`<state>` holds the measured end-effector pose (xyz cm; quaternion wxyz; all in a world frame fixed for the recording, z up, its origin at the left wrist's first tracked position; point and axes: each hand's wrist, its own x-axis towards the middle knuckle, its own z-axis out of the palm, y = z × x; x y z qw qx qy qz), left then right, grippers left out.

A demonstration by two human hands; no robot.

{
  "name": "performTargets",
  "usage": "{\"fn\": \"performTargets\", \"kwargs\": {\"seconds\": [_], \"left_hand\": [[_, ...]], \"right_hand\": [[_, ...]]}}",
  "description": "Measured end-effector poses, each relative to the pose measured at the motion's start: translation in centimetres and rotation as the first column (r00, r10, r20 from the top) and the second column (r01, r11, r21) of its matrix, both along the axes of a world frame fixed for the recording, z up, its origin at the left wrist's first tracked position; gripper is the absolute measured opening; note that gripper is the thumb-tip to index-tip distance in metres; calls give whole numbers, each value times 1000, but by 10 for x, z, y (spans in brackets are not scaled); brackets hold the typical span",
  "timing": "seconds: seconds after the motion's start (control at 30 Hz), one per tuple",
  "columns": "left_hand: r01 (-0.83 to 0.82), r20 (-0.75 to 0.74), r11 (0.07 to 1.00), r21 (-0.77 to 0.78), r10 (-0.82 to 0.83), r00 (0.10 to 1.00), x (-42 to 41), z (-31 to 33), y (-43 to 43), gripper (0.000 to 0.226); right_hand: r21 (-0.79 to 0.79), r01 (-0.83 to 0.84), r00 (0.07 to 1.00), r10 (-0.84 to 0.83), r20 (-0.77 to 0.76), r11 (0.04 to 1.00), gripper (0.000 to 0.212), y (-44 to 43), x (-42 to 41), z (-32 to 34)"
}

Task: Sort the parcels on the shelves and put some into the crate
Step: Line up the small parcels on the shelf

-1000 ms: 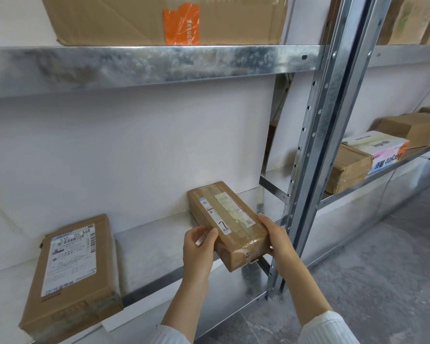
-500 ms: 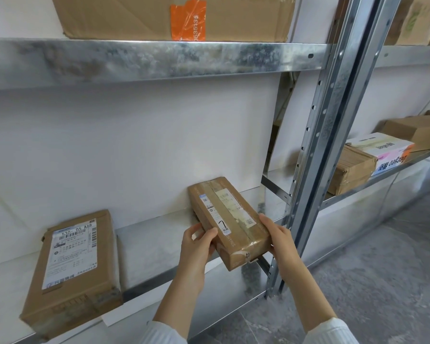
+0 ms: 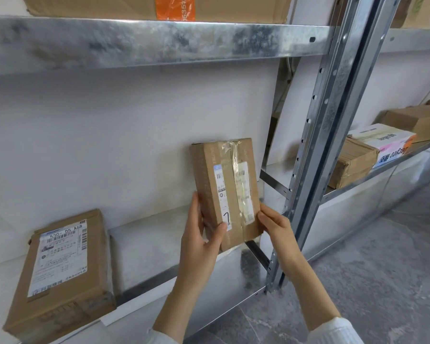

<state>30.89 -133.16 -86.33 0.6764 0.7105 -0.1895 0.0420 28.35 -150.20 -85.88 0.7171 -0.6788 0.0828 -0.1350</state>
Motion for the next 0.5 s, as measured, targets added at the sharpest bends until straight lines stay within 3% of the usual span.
{"fn": "performTargets", "kwargs": {"seconds": [0.07, 0.3, 0.5], "left_hand": [[-3, 39, 998, 59, 1, 999, 13, -1, 0, 81], [-62, 16, 997, 36, 61, 998, 47, -10, 6, 97], [-110, 34, 994, 25, 109, 994, 62, -19, 5, 95]], "right_hand": [[-53, 7, 999, -6, 33, 999, 38, 1, 12, 1], [-121, 32, 999, -28, 34, 992, 49, 14, 47, -18], [-109, 99, 995, -97, 16, 989, 53, 18, 67, -25]]}}
